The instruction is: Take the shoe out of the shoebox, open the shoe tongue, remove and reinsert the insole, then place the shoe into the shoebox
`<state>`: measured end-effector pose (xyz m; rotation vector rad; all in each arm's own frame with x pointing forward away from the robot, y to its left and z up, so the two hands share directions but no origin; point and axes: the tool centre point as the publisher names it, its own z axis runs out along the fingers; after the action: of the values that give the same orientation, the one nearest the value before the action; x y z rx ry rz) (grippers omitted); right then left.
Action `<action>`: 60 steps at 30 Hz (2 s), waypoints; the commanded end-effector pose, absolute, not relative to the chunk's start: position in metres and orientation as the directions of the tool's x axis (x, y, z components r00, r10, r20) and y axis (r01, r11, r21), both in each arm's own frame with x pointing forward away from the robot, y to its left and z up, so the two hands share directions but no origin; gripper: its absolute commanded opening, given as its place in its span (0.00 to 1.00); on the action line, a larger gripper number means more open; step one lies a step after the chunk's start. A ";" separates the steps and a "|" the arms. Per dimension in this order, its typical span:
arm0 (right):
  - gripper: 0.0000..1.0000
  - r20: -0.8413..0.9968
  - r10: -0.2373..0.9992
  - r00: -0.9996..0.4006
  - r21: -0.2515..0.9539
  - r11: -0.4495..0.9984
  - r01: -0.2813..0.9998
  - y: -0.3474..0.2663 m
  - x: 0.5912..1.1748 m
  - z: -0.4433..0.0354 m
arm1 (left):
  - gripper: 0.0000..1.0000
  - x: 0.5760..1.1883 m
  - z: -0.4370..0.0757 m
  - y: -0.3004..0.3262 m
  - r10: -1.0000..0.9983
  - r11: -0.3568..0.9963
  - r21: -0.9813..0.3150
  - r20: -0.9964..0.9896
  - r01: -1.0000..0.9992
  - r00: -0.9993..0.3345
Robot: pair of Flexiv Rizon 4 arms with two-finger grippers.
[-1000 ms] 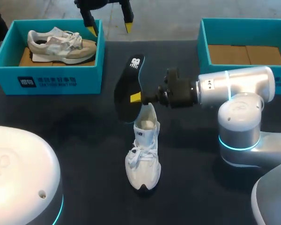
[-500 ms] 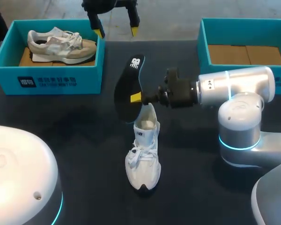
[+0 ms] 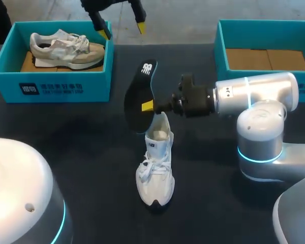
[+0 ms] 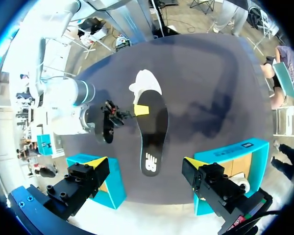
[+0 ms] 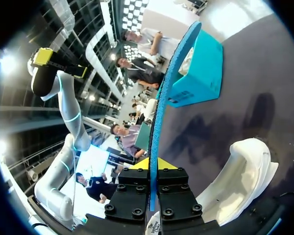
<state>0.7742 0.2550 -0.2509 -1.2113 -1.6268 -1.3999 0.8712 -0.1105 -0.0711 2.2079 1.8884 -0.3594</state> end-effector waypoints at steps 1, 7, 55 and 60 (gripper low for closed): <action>0.00 0.910 0.227 -0.348 0.358 -0.005 0.934 0.258 0.774 -0.250 | 1.00 0.861 -0.073 -0.094 0.896 -0.137 0.042 -0.421 0.990 0.142; 0.00 0.910 0.227 -0.348 0.358 -0.005 0.934 0.258 0.774 -0.250 | 1.00 0.851 -0.073 -0.080 0.846 -0.129 0.062 -0.514 0.990 0.142; 0.00 0.910 0.227 -0.348 0.358 -0.005 0.934 0.258 0.774 -0.250 | 1.00 0.806 -0.107 0.043 0.487 -0.087 0.175 -0.852 0.981 0.195; 0.00 0.910 0.227 -0.348 0.358 -0.005 0.934 0.258 0.774 -0.250 | 1.00 0.814 -0.114 0.051 0.479 -0.088 0.204 -0.850 0.975 0.221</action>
<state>0.7744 0.2561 -0.2507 -1.2126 -1.6281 -1.3987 0.8149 0.0488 -0.1074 1.7243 1.3929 -0.7746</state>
